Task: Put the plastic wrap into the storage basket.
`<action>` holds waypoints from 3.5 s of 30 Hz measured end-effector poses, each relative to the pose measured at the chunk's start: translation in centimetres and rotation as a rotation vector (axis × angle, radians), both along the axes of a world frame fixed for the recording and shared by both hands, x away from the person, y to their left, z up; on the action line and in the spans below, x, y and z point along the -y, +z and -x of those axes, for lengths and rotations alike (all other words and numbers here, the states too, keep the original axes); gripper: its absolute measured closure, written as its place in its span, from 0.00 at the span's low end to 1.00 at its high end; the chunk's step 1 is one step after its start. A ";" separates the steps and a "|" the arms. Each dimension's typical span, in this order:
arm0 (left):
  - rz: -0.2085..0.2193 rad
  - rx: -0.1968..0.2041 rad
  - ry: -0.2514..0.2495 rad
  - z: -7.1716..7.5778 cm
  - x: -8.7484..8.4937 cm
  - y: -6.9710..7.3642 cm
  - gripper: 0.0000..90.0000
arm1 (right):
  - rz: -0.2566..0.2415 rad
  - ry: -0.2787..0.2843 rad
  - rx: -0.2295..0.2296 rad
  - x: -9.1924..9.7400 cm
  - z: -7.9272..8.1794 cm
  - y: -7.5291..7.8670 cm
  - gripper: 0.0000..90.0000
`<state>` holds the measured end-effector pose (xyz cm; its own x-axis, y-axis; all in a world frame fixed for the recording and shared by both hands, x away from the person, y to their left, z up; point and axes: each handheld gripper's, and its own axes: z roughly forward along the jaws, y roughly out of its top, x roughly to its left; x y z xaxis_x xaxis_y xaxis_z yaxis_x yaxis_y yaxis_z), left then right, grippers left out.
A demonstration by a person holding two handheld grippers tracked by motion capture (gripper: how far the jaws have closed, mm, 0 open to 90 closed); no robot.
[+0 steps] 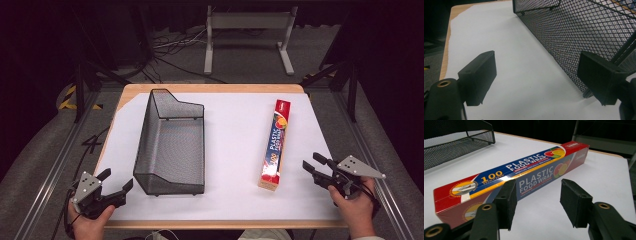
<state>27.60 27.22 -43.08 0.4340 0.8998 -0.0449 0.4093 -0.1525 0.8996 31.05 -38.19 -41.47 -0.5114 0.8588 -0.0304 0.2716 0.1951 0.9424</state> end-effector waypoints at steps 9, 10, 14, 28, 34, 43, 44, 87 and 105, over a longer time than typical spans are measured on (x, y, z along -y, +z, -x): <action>0.004 0.001 0.005 0.0 0.0 0.0 0.19 | -0.026 0.014 0.014 -0.1 0.1 0.8 0.55; 0.004 -0.001 0.004 0.0 0.0 0.0 0.19 | -0.029 0.015 0.012 -0.1 0.1 0.8 0.55; 0.005 0.002 0.006 0.0 0.1 0.1 0.19 | -0.032 0.023 0.005 -0.2 0.0 1.1 0.60; 0.010 -0.013 0.027 -0.4 0.0 -0.1 0.19 | -0.005 0.105 -0.024 -2.5 -1.4 3.7 0.74; 0.007 -0.015 0.025 -0.3 -0.1 -0.1 0.19 | -0.014 0.132 -0.046 -3.4 -1.8 4.6 0.79; 0.009 -0.015 0.032 -0.3 -0.1 -0.1 0.19 | 0.002 0.193 -0.074 -5.3 -2.7 6.6 0.90; 0.008 -0.015 0.033 -0.3 -0.1 -0.1 0.19 | 0.010 0.200 -0.079 -5.6 -2.8 6.7 0.92; 0.017 -0.021 0.042 -0.3 -0.3 -0.2 0.19 | 0.283 0.319 -0.453 -14.6 -6.8 4.7 1.00; 0.010 -0.020 0.039 -0.3 -0.3 -0.2 0.19 | 0.369 0.291 -0.599 -15.5 -7.2 3.0 1.00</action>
<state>27.89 27.48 -43.24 0.3974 0.9155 -0.0620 0.4324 -0.1273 0.8926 38.21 -22.68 -38.51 -0.7355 0.6745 0.0647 0.6053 0.6112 0.5099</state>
